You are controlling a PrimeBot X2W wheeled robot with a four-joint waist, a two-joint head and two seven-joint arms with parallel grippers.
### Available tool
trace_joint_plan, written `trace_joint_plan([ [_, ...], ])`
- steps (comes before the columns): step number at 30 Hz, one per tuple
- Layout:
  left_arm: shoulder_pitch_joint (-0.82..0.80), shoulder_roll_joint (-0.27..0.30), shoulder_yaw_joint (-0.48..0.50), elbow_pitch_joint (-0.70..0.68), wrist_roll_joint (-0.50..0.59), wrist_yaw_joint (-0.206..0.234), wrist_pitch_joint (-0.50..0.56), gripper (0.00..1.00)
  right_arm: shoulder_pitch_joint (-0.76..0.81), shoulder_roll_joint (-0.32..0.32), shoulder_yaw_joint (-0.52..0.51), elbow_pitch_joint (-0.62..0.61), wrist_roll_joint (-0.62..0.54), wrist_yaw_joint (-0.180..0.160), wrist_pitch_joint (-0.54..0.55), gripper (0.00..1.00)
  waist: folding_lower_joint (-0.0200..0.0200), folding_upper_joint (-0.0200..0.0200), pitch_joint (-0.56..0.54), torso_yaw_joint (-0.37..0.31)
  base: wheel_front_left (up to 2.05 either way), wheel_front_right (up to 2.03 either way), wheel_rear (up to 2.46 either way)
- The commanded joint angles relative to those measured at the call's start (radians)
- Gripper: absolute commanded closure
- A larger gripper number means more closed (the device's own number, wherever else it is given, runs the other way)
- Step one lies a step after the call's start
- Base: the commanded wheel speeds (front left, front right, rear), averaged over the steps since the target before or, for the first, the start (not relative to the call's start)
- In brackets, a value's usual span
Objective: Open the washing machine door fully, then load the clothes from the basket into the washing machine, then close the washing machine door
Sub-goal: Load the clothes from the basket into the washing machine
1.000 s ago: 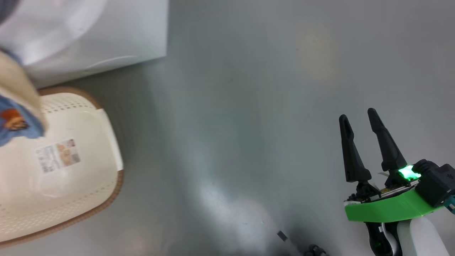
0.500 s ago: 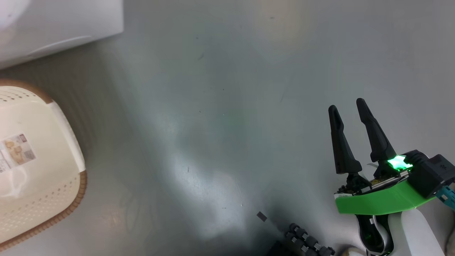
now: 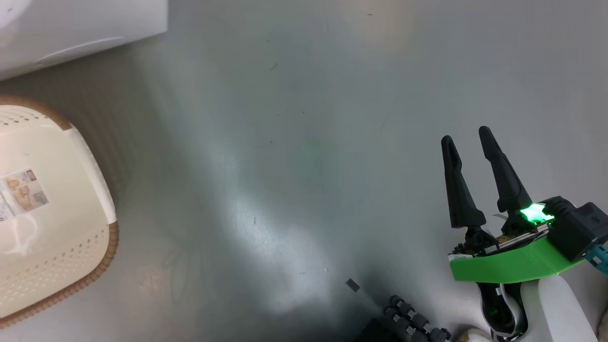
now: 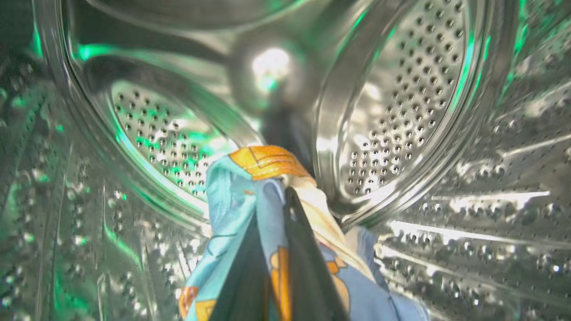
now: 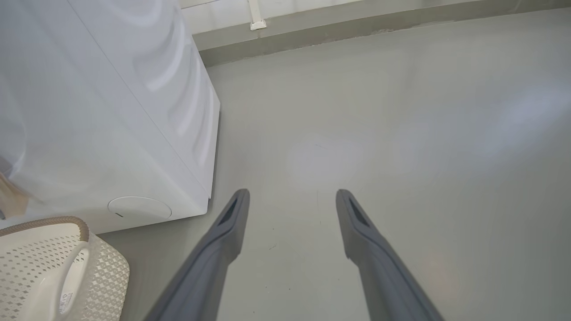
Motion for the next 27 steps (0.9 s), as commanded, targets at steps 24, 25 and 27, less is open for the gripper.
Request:
trace_joint_plan([
  [24,0.152,-0.006,0.062,-0.032,-0.162,-0.032,0.100,0.00,0.017,-0.050,-0.016,-0.022,0.002,0.009,-0.005,0.00,0.0000,0.0000,-0.053,0.091,0.00,0.00,0.00],
  [25,0.162,-0.009,0.065,-0.034,-0.168,-0.035,0.091,0.00,0.018,-0.051,-0.018,-0.023,0.001,0.009,-0.005,0.00,0.0000,0.0000,-0.056,0.095,0.00,0.00,0.00],
  [27,0.186,-0.012,0.071,-0.040,-0.176,-0.038,0.068,0.00,0.020,-0.053,-0.023,-0.023,-0.001,0.009,-0.005,0.00,0.0000,0.0000,-0.062,0.103,0.00,0.00,0.00],
])
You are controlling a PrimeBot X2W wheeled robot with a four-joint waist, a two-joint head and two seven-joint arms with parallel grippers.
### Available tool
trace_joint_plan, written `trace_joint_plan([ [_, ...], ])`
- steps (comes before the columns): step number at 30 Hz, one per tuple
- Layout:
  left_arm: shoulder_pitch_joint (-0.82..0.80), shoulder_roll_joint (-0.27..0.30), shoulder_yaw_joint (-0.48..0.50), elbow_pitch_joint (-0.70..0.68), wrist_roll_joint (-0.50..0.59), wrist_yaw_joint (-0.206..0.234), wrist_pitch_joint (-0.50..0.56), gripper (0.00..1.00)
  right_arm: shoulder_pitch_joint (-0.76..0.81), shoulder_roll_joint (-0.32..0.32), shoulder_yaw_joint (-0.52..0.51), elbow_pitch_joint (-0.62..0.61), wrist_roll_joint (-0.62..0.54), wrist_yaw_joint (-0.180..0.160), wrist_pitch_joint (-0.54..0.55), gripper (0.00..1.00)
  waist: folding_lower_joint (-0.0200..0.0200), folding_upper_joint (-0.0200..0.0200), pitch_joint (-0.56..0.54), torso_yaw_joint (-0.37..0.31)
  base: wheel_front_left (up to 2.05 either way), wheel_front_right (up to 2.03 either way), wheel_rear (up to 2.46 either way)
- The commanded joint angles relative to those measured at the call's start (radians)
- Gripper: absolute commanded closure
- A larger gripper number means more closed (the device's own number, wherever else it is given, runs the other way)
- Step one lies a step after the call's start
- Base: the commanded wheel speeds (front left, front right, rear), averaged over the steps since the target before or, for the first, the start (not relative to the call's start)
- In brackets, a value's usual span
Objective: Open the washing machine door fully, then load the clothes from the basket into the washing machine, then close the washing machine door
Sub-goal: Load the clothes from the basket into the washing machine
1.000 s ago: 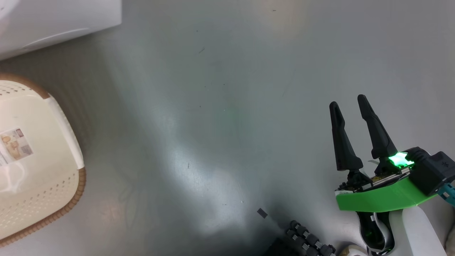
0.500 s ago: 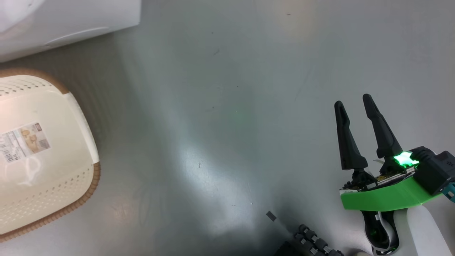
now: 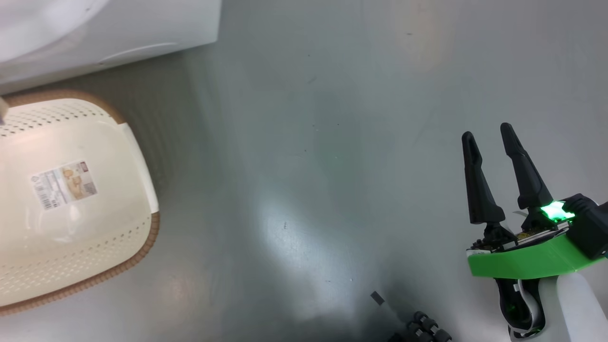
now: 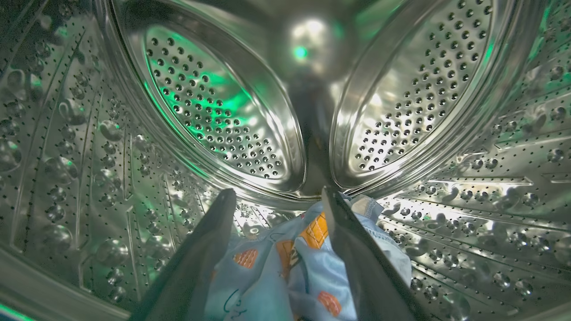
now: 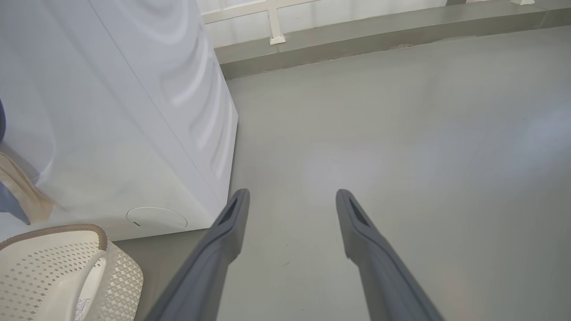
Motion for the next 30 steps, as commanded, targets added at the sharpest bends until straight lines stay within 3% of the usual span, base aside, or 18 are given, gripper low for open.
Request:
trace_joint_plan([
  [1,0.044,0.050,0.016,-0.038,-0.004,-0.009,-0.021,0.00,0.020,-0.015,0.013,-0.023,-0.002,0.009,-0.005,0.00,0.0000,0.0000,-0.010,0.012,0.00,0.00,0.00],
  [9,0.193,0.017,0.049,-0.112,-0.036,-0.016,-0.149,0.00,0.033,-0.027,-0.006,-0.032,-0.012,0.009,-0.005,0.00,0.0000,0.0000,-0.049,0.049,0.00,0.00,0.00],
  [15,0.331,-0.028,0.068,-0.211,-0.041,-0.005,-0.183,0.00,0.042,-0.037,-0.011,-0.038,-0.019,0.009,-0.005,0.00,0.0000,0.0000,-0.082,0.077,0.00,0.00,0.00],
  [22,0.571,-0.116,0.106,-0.432,-0.016,0.030,-0.194,0.00,0.058,-0.053,-0.013,-0.036,-0.029,0.009,-0.005,0.00,0.0000,0.0000,-0.135,0.116,0.00,0.00,0.00],
  [30,0.848,-0.264,0.122,-0.646,0.042,0.047,-0.195,0.00,0.081,-0.071,-0.005,-0.028,-0.042,0.009,-0.005,0.00,0.0000,0.0000,-0.205,0.153,0.00,0.00,0.00],
])
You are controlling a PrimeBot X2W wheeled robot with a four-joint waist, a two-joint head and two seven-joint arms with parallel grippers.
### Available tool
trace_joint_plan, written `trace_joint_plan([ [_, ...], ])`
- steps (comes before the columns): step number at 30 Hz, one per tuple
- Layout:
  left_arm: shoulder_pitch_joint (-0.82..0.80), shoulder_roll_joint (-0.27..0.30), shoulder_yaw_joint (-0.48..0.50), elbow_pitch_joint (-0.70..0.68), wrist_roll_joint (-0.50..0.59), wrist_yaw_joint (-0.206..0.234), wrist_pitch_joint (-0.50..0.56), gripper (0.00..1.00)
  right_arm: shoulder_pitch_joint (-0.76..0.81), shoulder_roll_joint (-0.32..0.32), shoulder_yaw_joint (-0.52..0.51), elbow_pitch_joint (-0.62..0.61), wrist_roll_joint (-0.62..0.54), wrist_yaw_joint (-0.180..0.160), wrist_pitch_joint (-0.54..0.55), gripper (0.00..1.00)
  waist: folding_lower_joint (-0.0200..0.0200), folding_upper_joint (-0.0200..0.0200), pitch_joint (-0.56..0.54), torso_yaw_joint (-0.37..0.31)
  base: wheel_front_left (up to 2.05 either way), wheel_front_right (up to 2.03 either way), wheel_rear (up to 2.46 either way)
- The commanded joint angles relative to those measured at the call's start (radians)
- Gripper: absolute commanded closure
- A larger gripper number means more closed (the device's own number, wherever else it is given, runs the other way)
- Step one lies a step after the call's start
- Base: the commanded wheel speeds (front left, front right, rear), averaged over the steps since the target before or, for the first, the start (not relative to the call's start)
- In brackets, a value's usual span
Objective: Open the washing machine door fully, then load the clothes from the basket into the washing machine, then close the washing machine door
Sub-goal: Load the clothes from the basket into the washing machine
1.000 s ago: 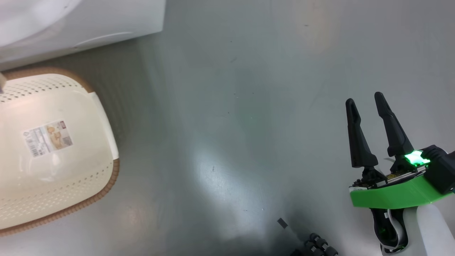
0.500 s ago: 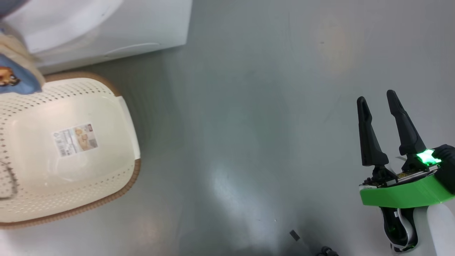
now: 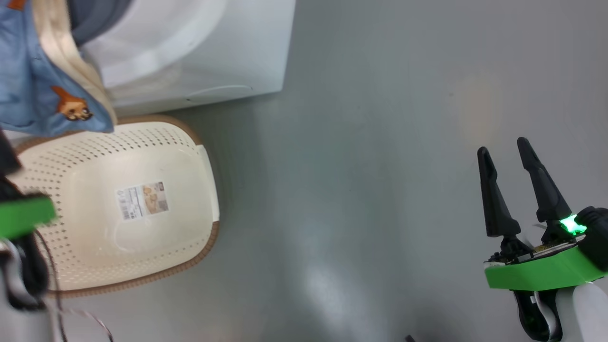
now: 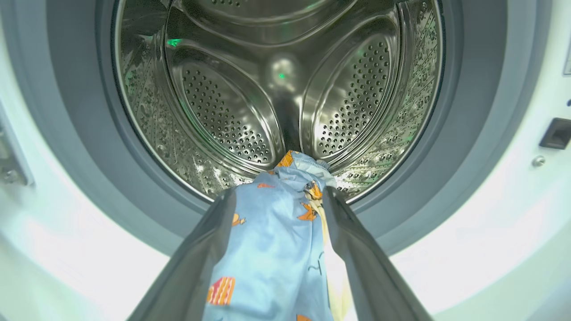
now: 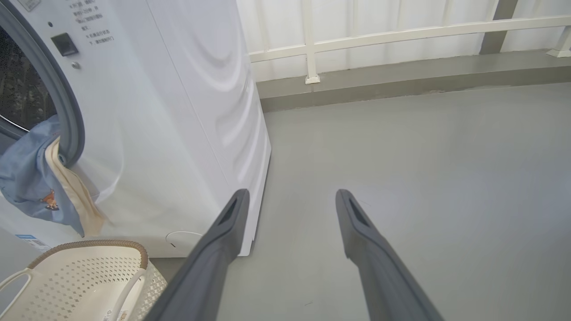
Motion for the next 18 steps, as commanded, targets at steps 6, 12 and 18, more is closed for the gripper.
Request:
trace_joint_plan([
  [6,0.189,-0.049,0.013,-0.112,0.070,0.010,-0.005,0.00,0.048,-0.036,0.055,-0.006,-0.024,0.009,-0.005,0.00,0.0001,0.0000,-0.087,0.035,0.00,0.00,0.00],
  [12,0.334,-0.114,-0.043,-0.128,0.112,0.034,-0.005,0.00,0.090,-0.045,0.066,0.012,-0.033,0.009,-0.005,0.00,0.0001,0.0000,-0.187,0.053,0.00,0.00,0.00],
  [18,0.428,-0.133,-0.096,-0.111,0.109,0.050,-0.005,0.00,0.130,-0.047,0.083,0.025,-0.038,0.009,-0.005,0.00,0.0001,0.0000,-0.267,0.064,0.00,0.00,0.00],
])
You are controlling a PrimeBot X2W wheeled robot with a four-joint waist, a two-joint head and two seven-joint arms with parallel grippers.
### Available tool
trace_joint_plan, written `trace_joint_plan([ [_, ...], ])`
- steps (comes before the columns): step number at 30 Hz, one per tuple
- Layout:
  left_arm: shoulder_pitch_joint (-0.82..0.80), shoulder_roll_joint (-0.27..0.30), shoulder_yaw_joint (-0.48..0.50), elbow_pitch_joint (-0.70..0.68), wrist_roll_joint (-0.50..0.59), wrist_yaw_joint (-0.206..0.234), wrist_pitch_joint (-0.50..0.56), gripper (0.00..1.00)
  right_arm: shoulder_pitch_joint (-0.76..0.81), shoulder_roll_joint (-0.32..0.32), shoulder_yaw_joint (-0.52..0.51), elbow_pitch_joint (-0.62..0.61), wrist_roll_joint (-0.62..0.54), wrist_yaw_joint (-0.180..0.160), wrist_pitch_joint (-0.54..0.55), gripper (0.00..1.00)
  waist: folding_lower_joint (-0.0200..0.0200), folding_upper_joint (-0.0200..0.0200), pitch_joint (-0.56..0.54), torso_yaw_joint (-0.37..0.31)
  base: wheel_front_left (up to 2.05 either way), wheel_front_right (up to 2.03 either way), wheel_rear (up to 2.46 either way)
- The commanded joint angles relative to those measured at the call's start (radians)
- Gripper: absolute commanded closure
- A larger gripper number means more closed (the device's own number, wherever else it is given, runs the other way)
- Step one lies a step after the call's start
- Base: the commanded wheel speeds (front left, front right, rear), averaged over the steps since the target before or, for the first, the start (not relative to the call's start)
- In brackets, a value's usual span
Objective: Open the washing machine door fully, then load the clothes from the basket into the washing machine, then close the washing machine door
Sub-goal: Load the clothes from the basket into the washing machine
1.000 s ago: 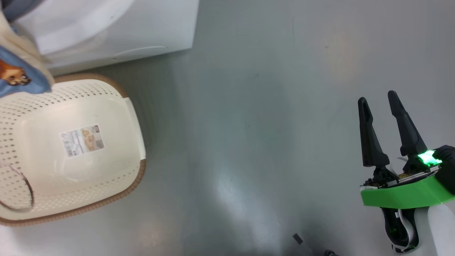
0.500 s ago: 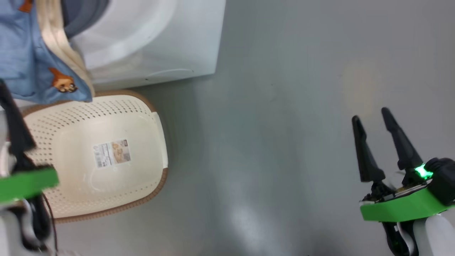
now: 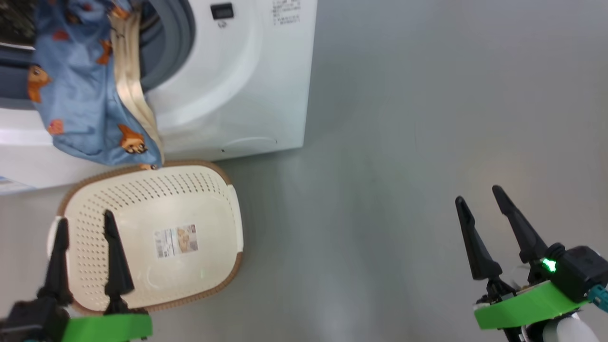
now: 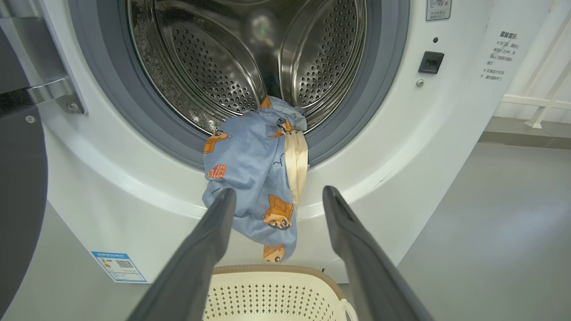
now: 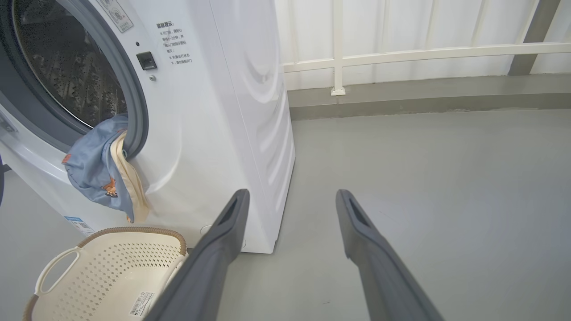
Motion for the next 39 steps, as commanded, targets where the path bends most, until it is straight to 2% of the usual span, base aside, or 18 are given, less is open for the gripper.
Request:
trace_joint_plan([
  [1,0.032,0.006,0.017,-0.016,0.001,0.017,-0.005,0.00,0.033,-0.015,0.026,-0.016,-0.006,0.009,-0.005,0.00,0.0001,0.0000,-0.075,0.020,0.00,0.00,0.00],
  [15,0.132,-0.001,-0.044,0.021,-0.013,0.035,-0.005,0.00,0.099,-0.015,0.044,0.002,-0.011,0.009,-0.005,0.00,0.0001,0.0000,-0.181,0.035,0.00,0.00,0.00],
  [39,0.136,0.001,-0.076,0.055,-0.044,0.051,-0.005,0.00,0.096,-0.022,0.052,-0.004,-0.009,0.009,-0.005,0.00,0.0001,0.0000,-0.174,0.045,0.00,0.00,0.00],
])
